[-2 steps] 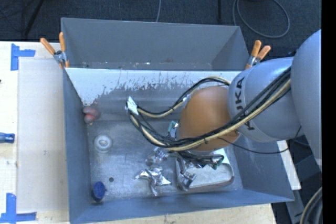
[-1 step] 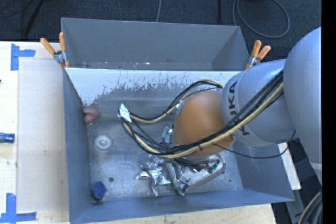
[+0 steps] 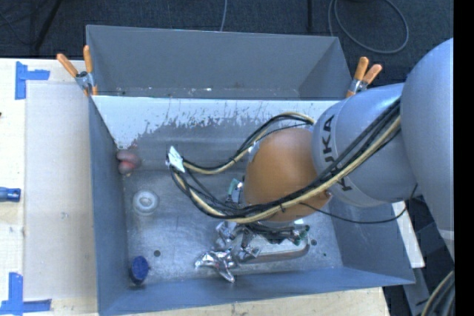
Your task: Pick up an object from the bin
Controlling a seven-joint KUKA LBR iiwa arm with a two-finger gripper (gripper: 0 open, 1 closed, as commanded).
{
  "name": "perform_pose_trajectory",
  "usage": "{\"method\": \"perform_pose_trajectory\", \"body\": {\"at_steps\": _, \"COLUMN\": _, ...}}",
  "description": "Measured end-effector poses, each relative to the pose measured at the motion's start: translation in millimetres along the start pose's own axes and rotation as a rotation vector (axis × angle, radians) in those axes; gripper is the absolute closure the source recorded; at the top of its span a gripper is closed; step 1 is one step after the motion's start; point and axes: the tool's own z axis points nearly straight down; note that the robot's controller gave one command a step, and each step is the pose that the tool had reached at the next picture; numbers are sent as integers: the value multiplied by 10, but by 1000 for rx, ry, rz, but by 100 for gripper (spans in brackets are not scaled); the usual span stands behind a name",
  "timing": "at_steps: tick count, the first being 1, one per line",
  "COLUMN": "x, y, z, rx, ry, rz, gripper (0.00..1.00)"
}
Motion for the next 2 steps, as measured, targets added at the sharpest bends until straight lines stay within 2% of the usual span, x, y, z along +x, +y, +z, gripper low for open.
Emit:
{"method": "perform_pose_trajectory", "body": {"at_steps": 1, "x": 266, "y": -383, "z": -1236, "rx": 3, "ry": -4, "rz": -160, "gripper": 100}}
{"method": "perform_pose_trajectory", "body": {"at_steps": 2, "x": 139, "y": -334, "z": -1883, "rx": -1, "ry": -4, "rz": -419, "gripper": 100}}
